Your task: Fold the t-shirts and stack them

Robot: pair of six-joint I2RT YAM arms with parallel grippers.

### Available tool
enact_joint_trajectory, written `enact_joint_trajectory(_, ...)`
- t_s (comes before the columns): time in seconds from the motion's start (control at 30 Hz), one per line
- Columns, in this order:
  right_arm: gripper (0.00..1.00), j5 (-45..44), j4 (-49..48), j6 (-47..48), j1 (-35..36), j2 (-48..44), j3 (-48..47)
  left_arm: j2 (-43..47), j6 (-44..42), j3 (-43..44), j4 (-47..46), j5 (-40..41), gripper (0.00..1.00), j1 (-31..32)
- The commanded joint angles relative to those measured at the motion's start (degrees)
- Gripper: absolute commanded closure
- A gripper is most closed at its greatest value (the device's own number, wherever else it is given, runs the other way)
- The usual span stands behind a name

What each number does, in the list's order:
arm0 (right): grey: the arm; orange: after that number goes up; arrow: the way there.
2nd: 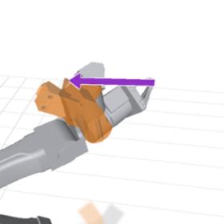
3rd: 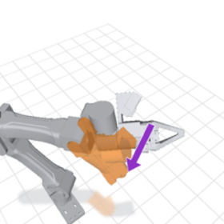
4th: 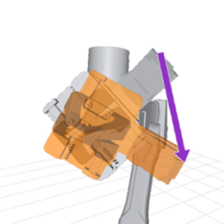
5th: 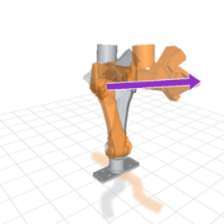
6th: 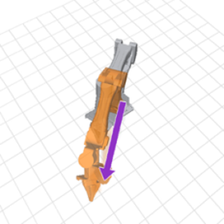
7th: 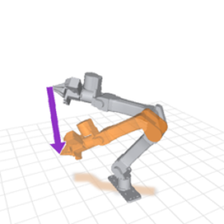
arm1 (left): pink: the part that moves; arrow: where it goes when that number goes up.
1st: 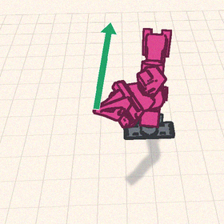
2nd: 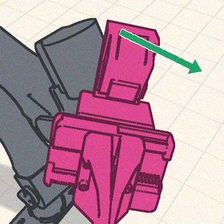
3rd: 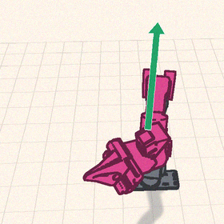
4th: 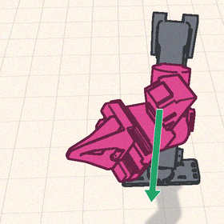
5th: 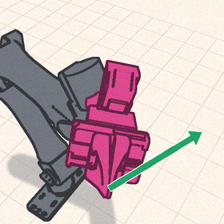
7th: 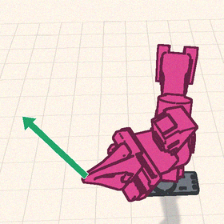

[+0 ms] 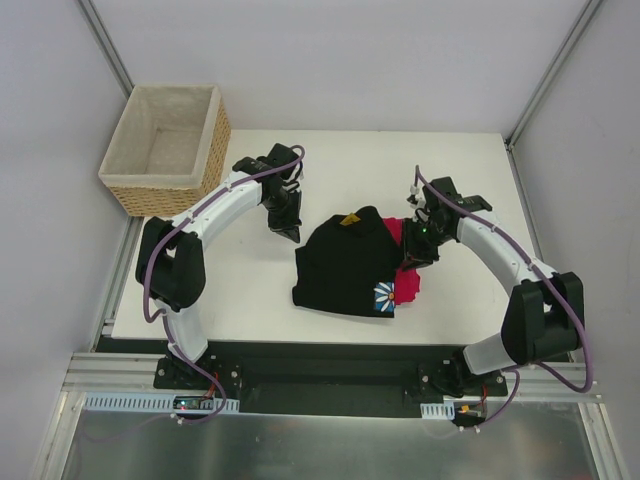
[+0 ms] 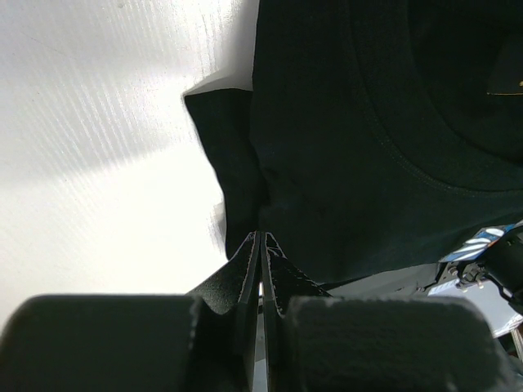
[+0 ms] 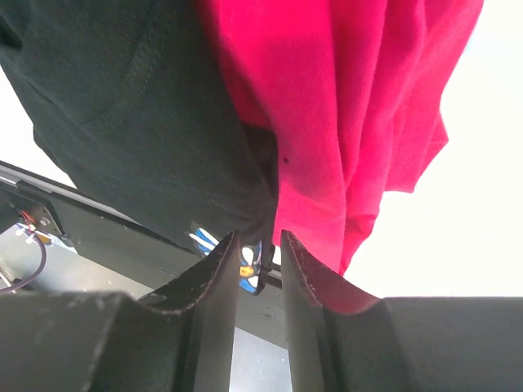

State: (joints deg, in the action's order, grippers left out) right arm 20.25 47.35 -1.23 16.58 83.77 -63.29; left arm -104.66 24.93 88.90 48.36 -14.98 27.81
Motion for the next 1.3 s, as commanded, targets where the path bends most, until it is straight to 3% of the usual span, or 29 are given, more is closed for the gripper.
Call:
enact_joint_trajectory(0.0, 0.70, 2.2, -2.6, -0.2, -0.2, 1.4, 1.1, 0.6, 0.6, 2.0, 1.1, -0.3, 0.99, 0.6)
enact_joint_trajectory(0.7, 0.73, 3.7, -7.5, 0.9, -0.1, 9.4, 2.1, 1.1, 0.4, 1.9, 1.6, 0.0, 0.99, 0.6)
enact_joint_trajectory(0.87, 0.80, 3.6, -7.9, 1.0, -0.1, 9.8, 2.0, 1.6, 0.3, 1.7, 1.8, 0.5, 0.99, 0.6)
enact_joint_trajectory(1.03, 0.99, 3.8, -7.9, 1.0, -0.2, 9.7, 2.0, 2.0, 1.1, -0.9, 1.1, 0.7, 0.98, 0.6)
enact_joint_trajectory(1.13, 0.99, 3.7, -7.7, 0.9, -0.1, 9.3, 2.3, 3.2, 1.8, -5.2, -1.6, 0.0, 0.97, 0.6)
enact_joint_trajectory(1.27, 0.99, 3.4, -7.3, 0.9, -0.1, 8.7, 2.4, 6.1, 2.7, -12.0, -7.8, -1.2, 0.88, 0.1)
